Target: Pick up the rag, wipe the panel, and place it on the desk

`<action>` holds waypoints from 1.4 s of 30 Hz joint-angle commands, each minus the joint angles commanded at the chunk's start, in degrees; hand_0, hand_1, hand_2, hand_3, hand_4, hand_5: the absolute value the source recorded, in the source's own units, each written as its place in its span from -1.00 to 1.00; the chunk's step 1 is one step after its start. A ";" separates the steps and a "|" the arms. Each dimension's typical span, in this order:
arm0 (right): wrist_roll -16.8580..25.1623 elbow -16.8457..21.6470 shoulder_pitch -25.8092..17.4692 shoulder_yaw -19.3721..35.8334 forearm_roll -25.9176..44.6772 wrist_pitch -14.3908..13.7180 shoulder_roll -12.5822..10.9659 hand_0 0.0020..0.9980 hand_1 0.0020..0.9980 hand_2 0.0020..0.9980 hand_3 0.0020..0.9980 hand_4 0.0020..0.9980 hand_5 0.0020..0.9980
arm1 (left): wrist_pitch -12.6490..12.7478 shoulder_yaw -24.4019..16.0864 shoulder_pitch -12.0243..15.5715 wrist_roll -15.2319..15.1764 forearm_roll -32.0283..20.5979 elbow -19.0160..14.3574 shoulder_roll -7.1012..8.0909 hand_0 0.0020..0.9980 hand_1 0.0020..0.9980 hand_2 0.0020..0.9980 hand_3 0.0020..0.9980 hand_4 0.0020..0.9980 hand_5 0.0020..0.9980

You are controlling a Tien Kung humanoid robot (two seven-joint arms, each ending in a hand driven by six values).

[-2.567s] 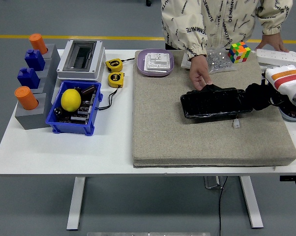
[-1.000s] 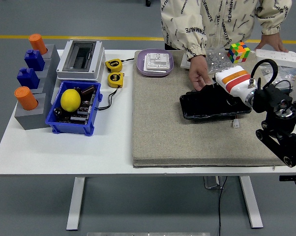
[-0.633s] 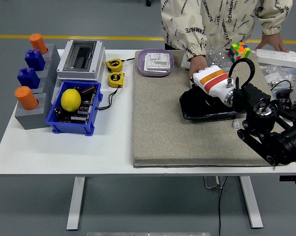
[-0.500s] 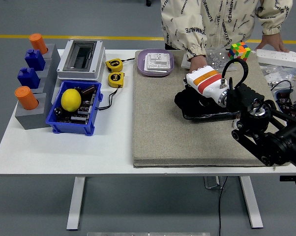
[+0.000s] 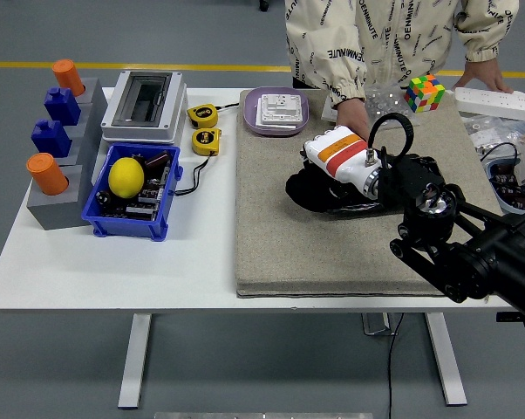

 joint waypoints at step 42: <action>0.43 -1.44 -2.80 4.47 -1.05 0.31 -15.45 -0.44 -0.38 -0.25 -0.24 0.92 -0.95 | -0.03 -1.58 -0.25 -0.01 0.46 -0.11 -0.40 0.27 0.32 0.37 0.14 0.23 0.01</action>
